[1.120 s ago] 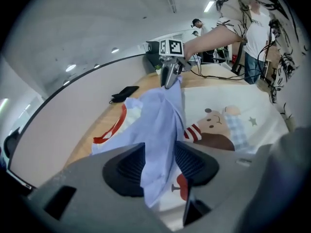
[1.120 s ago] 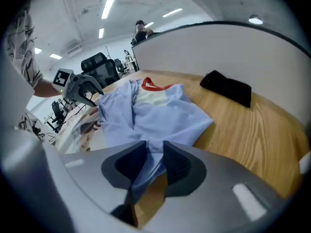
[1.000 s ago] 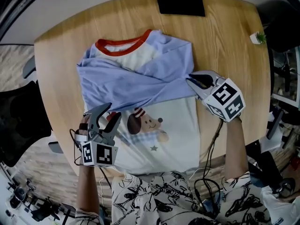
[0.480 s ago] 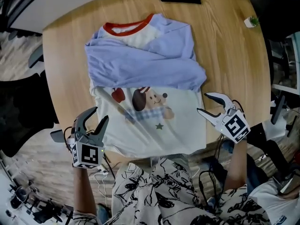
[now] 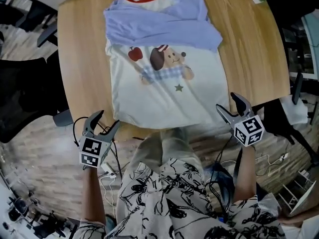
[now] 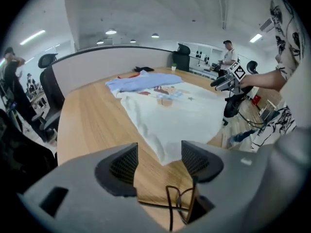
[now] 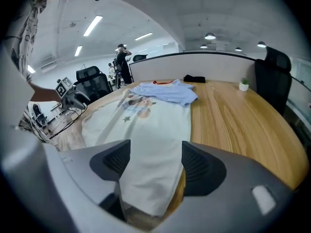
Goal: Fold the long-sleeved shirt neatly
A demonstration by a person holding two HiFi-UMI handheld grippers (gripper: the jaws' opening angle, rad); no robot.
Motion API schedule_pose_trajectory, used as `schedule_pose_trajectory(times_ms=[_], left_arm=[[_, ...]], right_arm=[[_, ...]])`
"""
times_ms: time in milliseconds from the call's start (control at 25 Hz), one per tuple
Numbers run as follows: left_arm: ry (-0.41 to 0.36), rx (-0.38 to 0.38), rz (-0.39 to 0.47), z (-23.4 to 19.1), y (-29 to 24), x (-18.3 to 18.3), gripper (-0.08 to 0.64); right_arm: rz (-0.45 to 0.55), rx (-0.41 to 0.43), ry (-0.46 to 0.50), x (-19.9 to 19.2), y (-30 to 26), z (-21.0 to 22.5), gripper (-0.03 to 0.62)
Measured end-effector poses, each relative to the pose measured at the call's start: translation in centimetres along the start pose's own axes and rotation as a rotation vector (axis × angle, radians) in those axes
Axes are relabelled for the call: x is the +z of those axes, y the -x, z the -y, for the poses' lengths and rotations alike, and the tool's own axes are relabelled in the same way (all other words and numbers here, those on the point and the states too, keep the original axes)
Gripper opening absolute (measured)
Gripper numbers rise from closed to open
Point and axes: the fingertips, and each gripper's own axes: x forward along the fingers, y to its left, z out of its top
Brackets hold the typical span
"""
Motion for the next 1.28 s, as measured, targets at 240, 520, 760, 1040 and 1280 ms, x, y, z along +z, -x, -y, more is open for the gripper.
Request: schedule_pose_trajectory(times_ms=[240,520,760,1040,1280], left_arm=[[-0.143,-0.01,0.001,2.1,-2.9,-1.2,0.247],[-0.182,0.054,0.066,3.4,-1.5,-1.6,0.028],[-0.176,0.098,0.143,4.2,1.9,-3.5,0.029],[-0.197,0.099,0.211,6.6,4.2,-5.1,0.023],[-0.206,0.086,0.234,8.9,5.8,-5.5,0.021]], right_arm=[[-0.014,-0.101,-0.083,-5.2,1.4,-1.0,0.336],[-0.026,-0.16,-0.189,-8.2,2.5,-0.2,0.268],[-0.028,-0.181,-0.241,-8.5,2.8,0.3,0.038],[-0.032,-0.172,-0.209,-8.0,4.2,0.1,0.031],[-0.06,-0.179,-0.192,-8.2,6.9,-0.1,0.031]])
